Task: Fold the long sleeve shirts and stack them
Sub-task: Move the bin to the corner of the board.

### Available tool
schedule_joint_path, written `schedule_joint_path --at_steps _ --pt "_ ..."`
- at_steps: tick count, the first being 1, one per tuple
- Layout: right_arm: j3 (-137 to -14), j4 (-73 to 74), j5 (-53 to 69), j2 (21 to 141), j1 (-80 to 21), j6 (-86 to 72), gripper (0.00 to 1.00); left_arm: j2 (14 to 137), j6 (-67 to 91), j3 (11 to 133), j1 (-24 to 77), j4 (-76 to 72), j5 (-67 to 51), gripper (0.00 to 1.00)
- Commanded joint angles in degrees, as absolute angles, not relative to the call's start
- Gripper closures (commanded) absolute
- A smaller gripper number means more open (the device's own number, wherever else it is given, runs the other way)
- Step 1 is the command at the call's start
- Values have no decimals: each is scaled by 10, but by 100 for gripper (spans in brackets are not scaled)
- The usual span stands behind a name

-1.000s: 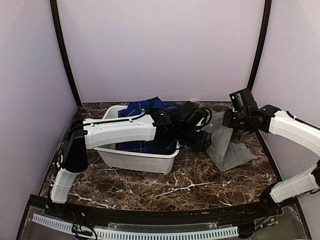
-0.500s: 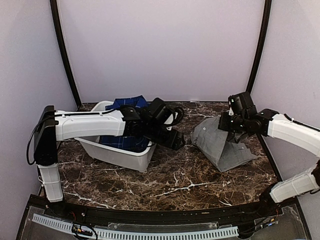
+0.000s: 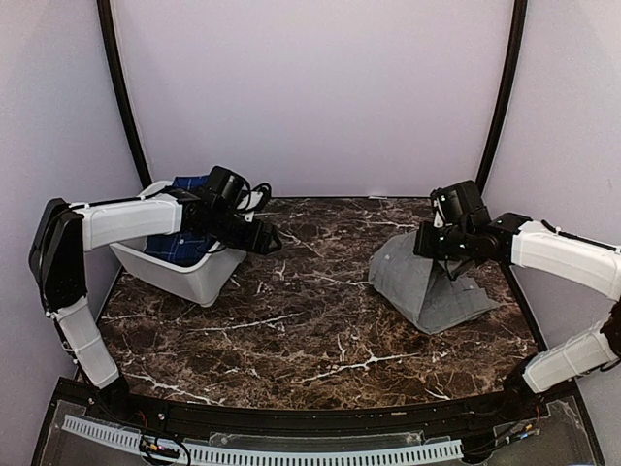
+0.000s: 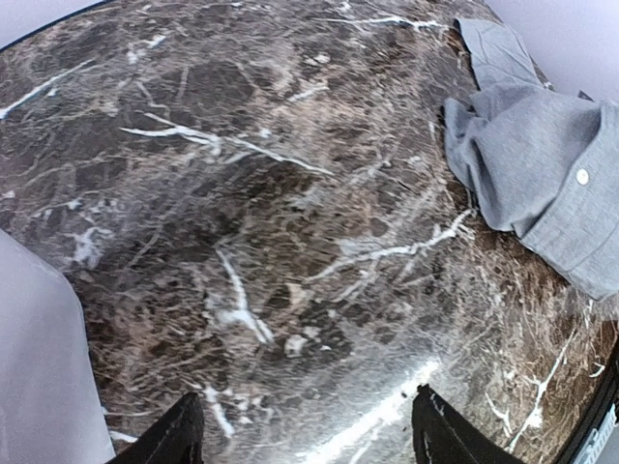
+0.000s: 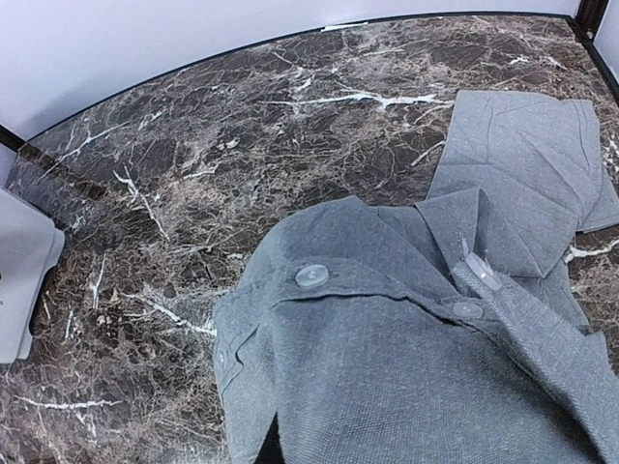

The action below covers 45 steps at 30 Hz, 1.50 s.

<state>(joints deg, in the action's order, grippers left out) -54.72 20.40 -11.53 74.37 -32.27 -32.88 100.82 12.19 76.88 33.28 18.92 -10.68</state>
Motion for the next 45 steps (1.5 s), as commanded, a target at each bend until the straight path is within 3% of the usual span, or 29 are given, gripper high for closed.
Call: schedule_joint_path --at_steps 1,26,37,43,45 --pt "-560 181 -108 748 -332 -319 100 1027 77 795 274 186 -116 28" --pt "-572 197 -113 792 -377 -283 100 1249 76 1087 141 225 -59 27" --pt "-616 191 -117 878 -434 -245 100 1271 89 1208 159 252 -135 12" --pt "-675 167 -94 969 -511 -221 100 1231 113 1199 211 253 -126 11" --pt "-701 168 -90 1006 -534 -209 90 1207 133 1171 230 246 -116 11"
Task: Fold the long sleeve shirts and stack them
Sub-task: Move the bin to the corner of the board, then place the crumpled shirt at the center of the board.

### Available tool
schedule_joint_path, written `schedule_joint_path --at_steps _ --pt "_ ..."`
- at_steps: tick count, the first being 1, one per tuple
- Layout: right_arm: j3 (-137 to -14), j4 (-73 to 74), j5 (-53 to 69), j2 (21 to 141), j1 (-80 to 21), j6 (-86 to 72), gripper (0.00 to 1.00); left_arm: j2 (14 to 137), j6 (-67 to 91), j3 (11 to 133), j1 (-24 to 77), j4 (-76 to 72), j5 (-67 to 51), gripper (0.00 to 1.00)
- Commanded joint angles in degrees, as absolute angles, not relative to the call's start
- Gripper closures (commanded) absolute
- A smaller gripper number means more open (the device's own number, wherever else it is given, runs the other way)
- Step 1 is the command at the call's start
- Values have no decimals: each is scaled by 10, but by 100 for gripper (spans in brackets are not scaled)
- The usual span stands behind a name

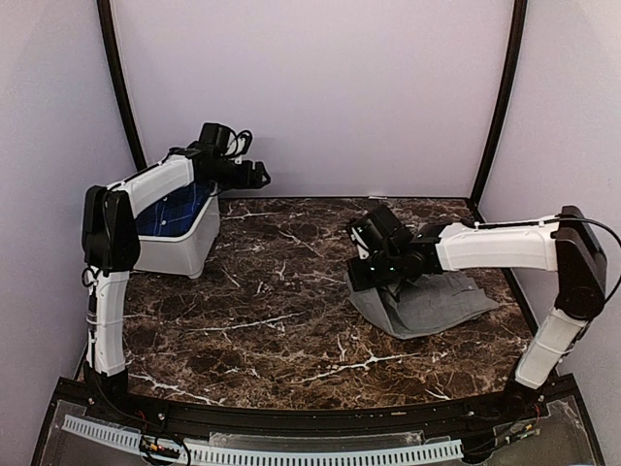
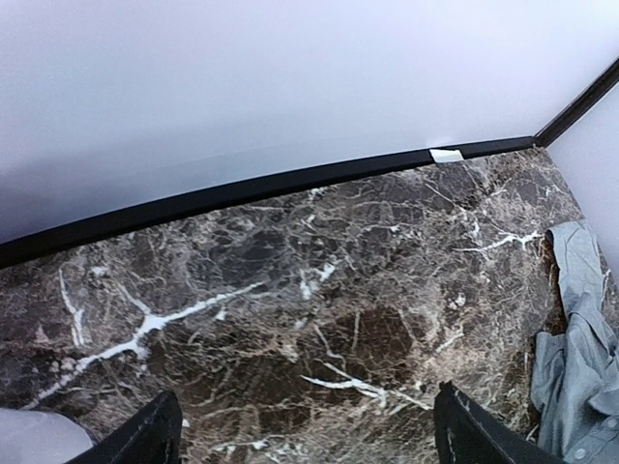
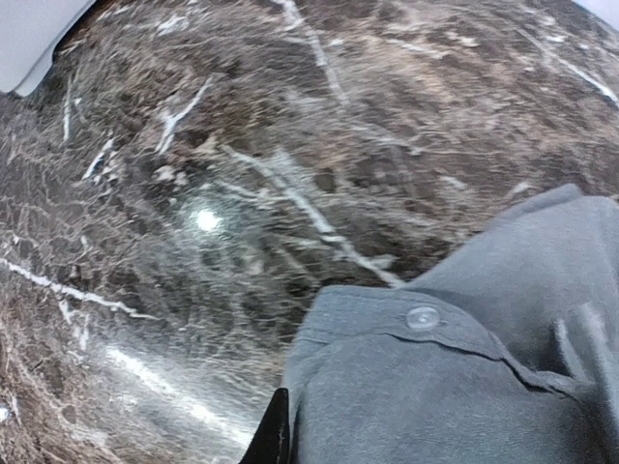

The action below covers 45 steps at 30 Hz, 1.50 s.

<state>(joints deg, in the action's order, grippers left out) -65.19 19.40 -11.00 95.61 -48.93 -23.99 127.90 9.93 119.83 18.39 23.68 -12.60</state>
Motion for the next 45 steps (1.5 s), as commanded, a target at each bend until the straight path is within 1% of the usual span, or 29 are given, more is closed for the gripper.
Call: schedule_joint_path --at_steps 1,4,7,9,11,12,18,21,22,25,28,30,33,34,36,39,43,45 --pt "-711 169 -88 1015 -543 -206 82 1198 139 1145 242 244 -112 11" --pt "-717 154 -81 1009 -550 -199 54 1134 165 1068 266 212 -93 11" --pt "-702 133 -76 970 -551 -186 31 1069 194 943 286 172 -90 12" --pt "-695 127 -59 944 -551 -168 19 1021 220 870 296 141 -91 11" --pt "-686 121 -33 922 -550 -154 10 983 224 813 310 119 -95 11" --pt "-683 120 -21 913 -550 -149 8 961 224 781 316 117 -94 11" --pt "-669 131 -3 866 -548 -142 2 886 245 675 385 75 -105 11" --pt "-690 143 -3 882 -533 -152 1 862 270 635 410 35 -113 12" --pt "-700 143 14 892 -528 -155 2 859 276 616 419 27 -114 13" --pt "-744 138 36 936 -518 -168 2 843 306 586 429 -6 -121 16" --pt "-813 152 59 1015 -512 -174 1 823 327 552 436 -25 -105 18" --pt "-861 169 84 1074 -512 -177 2 801 342 533 436 -23 -77 20" --pt "-896 169 128 1140 -522 -193 2 758 369 503 437 -7 3 22" --pt "-901 169 132 1153 -528 -196 2 744 385 499 436 15 46 23" --pt "-899 170 126 1171 -546 -199 1 726 403 491 435 42 90 23" --pt "-866 164 110 1160 -561 -207 1 717 412 484 435 47 102 22" --pt "-779 139 90 1106 -567 -211 1 736 386 496 435 24 66 22" --pt "-745 135 74 1076 -575 -206 1 759 362 510 436 9 18 22"
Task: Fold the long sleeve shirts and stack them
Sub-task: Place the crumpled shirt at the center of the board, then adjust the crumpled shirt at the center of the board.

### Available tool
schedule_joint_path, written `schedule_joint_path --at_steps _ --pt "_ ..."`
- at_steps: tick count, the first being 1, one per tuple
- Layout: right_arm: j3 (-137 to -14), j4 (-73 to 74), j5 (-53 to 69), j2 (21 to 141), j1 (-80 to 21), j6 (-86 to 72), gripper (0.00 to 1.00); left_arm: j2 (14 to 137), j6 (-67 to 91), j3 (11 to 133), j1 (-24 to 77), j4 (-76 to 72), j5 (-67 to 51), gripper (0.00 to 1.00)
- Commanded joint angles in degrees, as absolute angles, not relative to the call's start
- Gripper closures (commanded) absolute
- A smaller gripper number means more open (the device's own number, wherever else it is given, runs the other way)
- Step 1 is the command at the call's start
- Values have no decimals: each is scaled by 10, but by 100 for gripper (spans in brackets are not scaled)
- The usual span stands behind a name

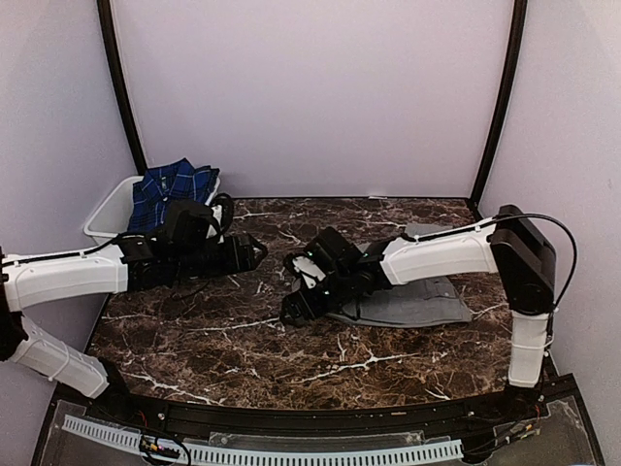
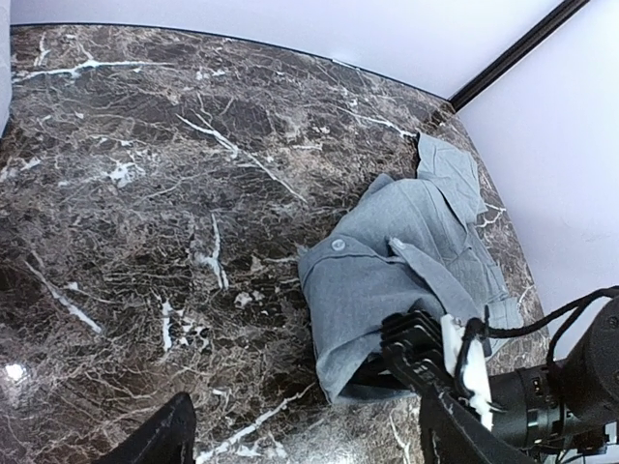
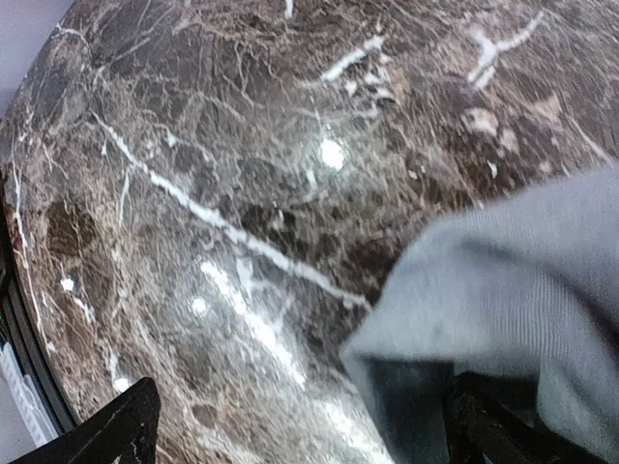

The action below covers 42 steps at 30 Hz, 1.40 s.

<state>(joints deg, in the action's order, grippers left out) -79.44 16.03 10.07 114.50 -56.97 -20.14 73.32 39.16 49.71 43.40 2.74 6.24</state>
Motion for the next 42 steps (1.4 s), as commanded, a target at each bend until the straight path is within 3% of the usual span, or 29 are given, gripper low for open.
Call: schedule_joint_path --at_steps 1,9,20,25,31,36,42 --pt "-730 134 68 1066 -581 -203 1 766 353 523 437 6 10 22" --pt "-660 124 34 1014 -604 -210 1 864 281 604 461 18 -103 22" --pt "-556 139 -35 875 -604 -248 1 939 243 668 507 34 -90 21" --pt "-521 165 -84 804 -576 -279 1 968 204 707 533 62 -30 21" --pt "-480 140 -69 733 -480 -312 12 1020 162 783 589 120 66 22" --pt "-470 122 -60 727 -423 -319 23 1081 144 854 639 175 163 22" --pt "-458 88 -45 740 -381 -320 27 1171 123 966 672 256 286 19"
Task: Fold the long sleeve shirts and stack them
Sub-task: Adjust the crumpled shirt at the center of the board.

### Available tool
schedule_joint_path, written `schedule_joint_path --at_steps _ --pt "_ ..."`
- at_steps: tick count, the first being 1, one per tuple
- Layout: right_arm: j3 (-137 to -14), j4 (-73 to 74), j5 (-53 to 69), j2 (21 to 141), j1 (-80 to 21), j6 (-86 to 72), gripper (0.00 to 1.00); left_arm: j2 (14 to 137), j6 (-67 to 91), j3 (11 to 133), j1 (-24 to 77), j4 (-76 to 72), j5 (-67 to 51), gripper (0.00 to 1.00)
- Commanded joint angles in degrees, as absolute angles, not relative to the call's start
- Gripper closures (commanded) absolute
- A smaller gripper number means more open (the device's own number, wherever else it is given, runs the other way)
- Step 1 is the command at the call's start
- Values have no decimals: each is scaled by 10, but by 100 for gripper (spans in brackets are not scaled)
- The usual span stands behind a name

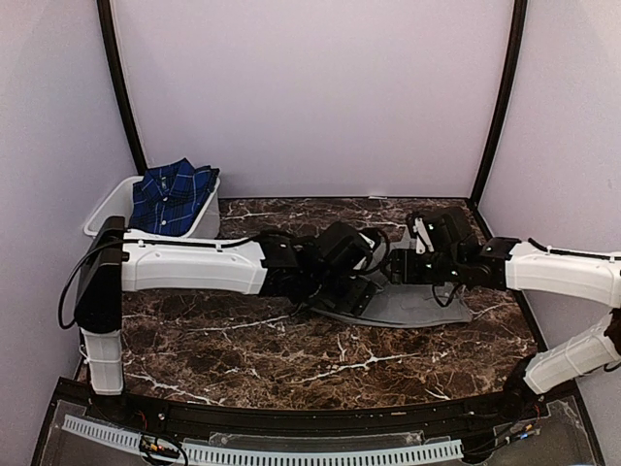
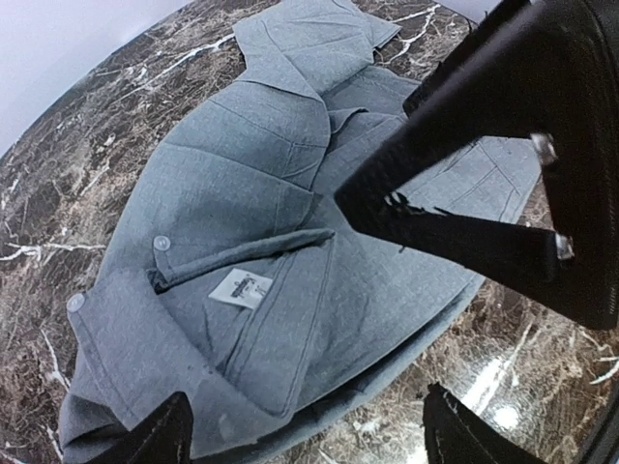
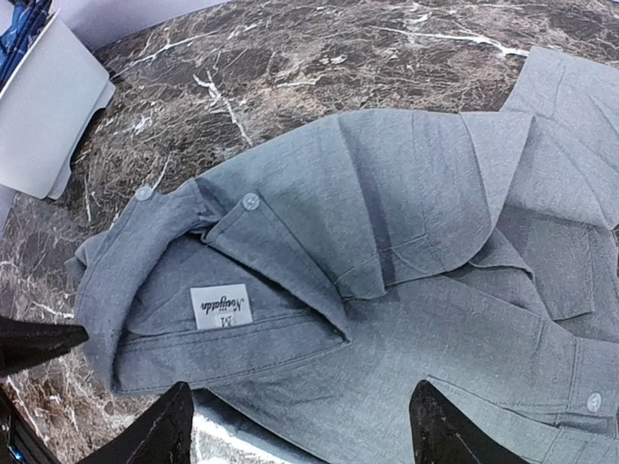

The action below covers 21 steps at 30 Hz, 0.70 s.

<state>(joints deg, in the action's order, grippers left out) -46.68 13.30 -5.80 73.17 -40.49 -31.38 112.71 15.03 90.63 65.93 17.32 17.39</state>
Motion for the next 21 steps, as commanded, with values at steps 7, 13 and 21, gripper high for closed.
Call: schedule_joint_path --at_steps 7,13,21 --pt "-456 65 -25 760 -359 -312 29 1225 99 1030 673 307 353 14" --pt "-451 50 -18 776 -354 -310 29 1245 78 1030 671 317 372 15" --pt "-456 48 -15 811 -354 -303 31 1250 93 1032 641 329 382 60"
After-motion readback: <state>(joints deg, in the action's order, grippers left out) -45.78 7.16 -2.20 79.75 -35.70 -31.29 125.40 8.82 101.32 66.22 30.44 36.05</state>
